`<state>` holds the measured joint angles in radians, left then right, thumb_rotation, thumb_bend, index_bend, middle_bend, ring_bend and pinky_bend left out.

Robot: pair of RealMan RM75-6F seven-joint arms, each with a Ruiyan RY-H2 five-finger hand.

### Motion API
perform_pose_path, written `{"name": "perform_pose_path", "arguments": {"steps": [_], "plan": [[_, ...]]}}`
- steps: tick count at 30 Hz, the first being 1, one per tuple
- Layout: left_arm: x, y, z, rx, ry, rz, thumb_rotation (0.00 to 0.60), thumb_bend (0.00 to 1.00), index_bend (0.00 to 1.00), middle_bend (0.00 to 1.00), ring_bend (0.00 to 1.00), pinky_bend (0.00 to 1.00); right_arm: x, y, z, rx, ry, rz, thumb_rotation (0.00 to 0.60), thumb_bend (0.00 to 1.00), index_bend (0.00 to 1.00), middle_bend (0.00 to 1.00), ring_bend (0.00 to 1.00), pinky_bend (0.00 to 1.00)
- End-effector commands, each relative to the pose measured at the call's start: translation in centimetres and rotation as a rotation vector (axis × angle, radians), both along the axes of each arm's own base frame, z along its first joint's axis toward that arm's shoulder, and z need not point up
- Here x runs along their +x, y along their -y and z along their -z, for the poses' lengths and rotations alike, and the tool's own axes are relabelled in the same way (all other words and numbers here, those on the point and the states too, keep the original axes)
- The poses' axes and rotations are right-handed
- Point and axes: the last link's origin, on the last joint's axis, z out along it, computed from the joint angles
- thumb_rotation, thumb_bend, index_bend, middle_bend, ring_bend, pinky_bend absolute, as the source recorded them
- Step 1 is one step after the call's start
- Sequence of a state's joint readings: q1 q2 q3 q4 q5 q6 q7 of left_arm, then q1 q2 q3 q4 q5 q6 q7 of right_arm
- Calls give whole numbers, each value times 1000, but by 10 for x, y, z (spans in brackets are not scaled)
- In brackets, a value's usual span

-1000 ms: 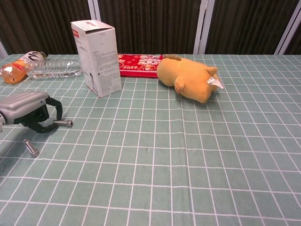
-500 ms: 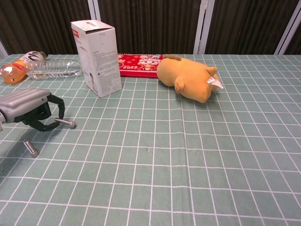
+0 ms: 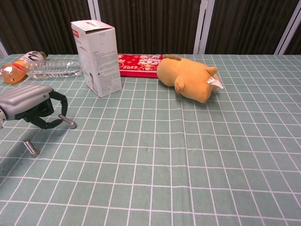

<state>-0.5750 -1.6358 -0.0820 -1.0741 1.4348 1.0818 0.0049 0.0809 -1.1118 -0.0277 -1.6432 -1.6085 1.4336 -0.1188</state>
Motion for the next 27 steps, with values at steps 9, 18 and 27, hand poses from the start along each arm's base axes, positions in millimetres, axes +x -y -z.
{"name": "perform_pose_path", "arguments": {"steps": [9, 18, 27], "plan": [[6, 1, 3, -5, -10, 22, 600, 387, 532, 1000, 1000, 1000, -1, 1, 0, 1, -1, 4, 600, 154, 0, 0, 0, 0], [8, 1, 4, -6, -8, 22, 600, 387, 462, 1000, 1000, 1000, -1, 1, 0, 2, 0, 4, 600, 154, 0, 0, 0, 0], [9, 2, 0, 4, 9, 32, 600, 384, 398, 1000, 1000, 1000, -1, 0, 0, 2, -3, 7, 600, 154, 0, 0, 0, 0]]}}
